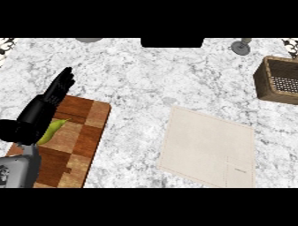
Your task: Pick the tomato from the placemat and place it in the basket
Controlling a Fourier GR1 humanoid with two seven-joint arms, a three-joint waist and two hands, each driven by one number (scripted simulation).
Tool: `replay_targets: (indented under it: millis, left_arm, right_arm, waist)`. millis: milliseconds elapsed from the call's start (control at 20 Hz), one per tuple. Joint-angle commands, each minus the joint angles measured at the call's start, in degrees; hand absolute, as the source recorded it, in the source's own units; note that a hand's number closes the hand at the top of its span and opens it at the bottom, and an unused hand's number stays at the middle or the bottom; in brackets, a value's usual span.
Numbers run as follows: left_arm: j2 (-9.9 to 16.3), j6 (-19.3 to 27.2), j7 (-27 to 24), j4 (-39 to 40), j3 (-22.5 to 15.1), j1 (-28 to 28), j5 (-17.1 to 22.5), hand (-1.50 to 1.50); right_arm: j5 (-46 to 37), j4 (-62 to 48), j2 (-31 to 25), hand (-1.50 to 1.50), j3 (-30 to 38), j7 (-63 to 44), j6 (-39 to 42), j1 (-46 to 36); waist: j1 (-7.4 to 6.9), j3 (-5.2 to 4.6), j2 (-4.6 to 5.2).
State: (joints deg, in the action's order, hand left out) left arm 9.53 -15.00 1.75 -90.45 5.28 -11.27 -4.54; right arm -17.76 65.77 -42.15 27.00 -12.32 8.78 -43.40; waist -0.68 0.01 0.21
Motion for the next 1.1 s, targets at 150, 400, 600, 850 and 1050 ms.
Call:
replay_targets:
  millis: [150, 400, 600, 850, 1050]
  left_arm:
    - [-1.5, 2.0, 1.2, -0.4, -1.3, -0.7, -2.0, 0.00]
    - [-1.4, 0.6, -0.1, 1.3, -1.6, -0.5, -1.3, 0.00]
    - [-0.9, 0.3, -0.2, -1.1, -0.8, -0.1, -0.4, 0.00]
    - [0.4, -1.1, -2.1, 1.9, 0.2, -0.7, -0.1, 0.00]
    - [-1.6, 1.1, -1.6, -1.2, -1.3, 1.9, -1.6, 0.00]
  right_arm:
    - [-3.1, -12.7, -0.4, 1.50, 0.2, 15.5, -7.9, 0.4]
    - [-3.1, -21.1, 1.4, 1.50, 3.4, 20.4, -17.6, -3.3]
    - [-1.9, -29.6, -1.3, -1.50, 3.5, 23.2, -16.4, -8.3]
    - [-2.5, -38.5, -4.9, -1.50, 3.4, 30.7, -15.2, -11.0]
    - [1.1, -37.9, -6.7, -1.50, 5.2, 30.3, -12.0, -13.4]
  waist:
    - [-0.09, 0.02, 0.03]
    - [-0.60, 0.05, 0.28]
    - [-0.61, 0.03, 0.16]
    - [-1.05, 0.06, 0.48]
    - [-0.73, 0.04, 0.21]
